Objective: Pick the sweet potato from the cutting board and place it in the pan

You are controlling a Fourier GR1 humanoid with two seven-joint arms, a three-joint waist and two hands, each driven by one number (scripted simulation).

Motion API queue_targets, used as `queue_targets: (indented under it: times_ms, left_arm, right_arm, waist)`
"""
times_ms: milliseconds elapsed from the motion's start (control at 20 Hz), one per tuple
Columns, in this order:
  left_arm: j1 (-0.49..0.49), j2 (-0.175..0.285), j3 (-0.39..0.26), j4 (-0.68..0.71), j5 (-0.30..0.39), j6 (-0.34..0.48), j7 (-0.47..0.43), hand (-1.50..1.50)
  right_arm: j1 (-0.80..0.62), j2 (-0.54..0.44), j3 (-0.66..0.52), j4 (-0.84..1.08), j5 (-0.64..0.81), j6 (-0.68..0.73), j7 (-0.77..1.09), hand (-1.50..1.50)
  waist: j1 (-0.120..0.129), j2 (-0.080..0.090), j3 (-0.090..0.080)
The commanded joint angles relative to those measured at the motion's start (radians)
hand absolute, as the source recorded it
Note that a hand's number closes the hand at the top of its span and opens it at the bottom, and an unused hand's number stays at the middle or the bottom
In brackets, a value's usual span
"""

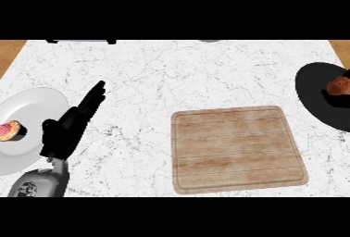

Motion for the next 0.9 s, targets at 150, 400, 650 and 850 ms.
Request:
queue_targets:
  times_ms: [150, 400, 650, 850]
  left_arm:
    - [0.005, -0.007, 0.027, 0.044, 0.011, -0.026, -0.05, 0.0]
    - [-0.042, -0.003, 0.012, 0.019, -0.003, -0.021, -0.014, 0.0]
    - [-0.044, -0.047, -0.02, 0.035, -0.029, 0.006, -0.012, 0.0]
    - [-0.024, -0.041, -0.019, -0.004, -0.028, 0.004, -0.013, 0.0]
  right_arm:
    - [-0.15, -0.03, -0.058, 0.325, 0.005, -0.092, -0.182, 1.5]
    - [-0.171, -0.112, -0.024, 0.47, 0.057, 0.085, 0.068, -1.5]
    - [-0.209, -0.109, -0.069, 0.508, 0.011, 0.145, -0.023, -1.5]
    - [-0.194, -0.102, -0.181, 0.495, -0.106, 0.17, -0.131, -1.5]
  waist:
    - [0.006, 0.003, 0.0]
    - [0.036, 0.019, 0.001]
    - [0.045, 0.026, 0.006]
    - [0.046, 0.024, 0.009]
